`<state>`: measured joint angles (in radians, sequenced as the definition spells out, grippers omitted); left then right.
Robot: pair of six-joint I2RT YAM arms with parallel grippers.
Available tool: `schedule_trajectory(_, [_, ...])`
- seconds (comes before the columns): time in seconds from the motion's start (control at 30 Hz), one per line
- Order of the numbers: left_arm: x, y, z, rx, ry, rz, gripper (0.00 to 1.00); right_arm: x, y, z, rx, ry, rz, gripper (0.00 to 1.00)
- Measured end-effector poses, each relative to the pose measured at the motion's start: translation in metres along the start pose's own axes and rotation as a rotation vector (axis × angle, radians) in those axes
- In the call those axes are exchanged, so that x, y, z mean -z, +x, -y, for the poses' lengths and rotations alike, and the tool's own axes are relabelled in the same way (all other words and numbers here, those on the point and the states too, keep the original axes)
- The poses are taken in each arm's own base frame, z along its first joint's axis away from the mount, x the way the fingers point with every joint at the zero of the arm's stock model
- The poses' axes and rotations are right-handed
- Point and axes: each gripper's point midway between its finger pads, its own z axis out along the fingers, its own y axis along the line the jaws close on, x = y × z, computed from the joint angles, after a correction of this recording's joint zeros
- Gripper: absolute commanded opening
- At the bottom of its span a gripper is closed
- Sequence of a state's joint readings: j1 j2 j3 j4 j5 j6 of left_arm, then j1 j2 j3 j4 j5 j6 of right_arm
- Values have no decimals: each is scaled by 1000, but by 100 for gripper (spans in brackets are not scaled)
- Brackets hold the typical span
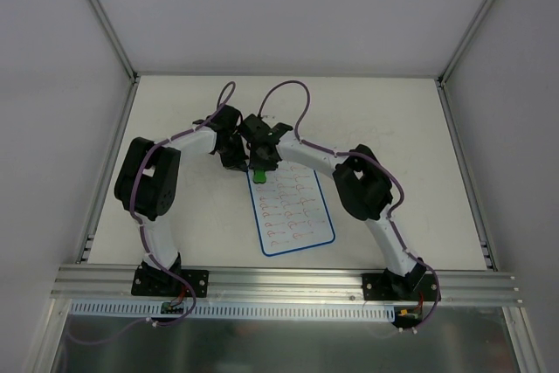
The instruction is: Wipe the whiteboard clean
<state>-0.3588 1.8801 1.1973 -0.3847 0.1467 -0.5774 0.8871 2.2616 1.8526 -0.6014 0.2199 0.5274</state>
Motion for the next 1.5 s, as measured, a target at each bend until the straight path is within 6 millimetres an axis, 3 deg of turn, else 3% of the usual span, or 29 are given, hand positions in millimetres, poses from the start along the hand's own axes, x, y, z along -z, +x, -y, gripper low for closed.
schedule_trajectory(0.37, [0,2,1,7,10,-2,0,-4,1,14,-60,31,3,0])
schedule_trajectory(0.67, [-1,3,1,9,13,-4,0,-2,-16,72,-146,114,-7,0])
schedule_trajectory(0.77, [0,3,2,9,16,-6,0,-1,-20,84,-149,128,-17,0])
schedule_trajectory(0.97, [0,4,3,9,24,-11,0,0,-19,80,-57,116,-47,1])
schedule_trajectory(1.27, [0,4,3,9,24,-12,0,-1,-8,50,77,33,-98,1])
schedule_trajectory(1.4, [0,4,3,10,24,-13,0,-2,-9,56,62,6,-118,0])
schedule_trajectory(1.5, [0,5,3,10,24,-14,0,-1,-17,80,8,7,-124,0])
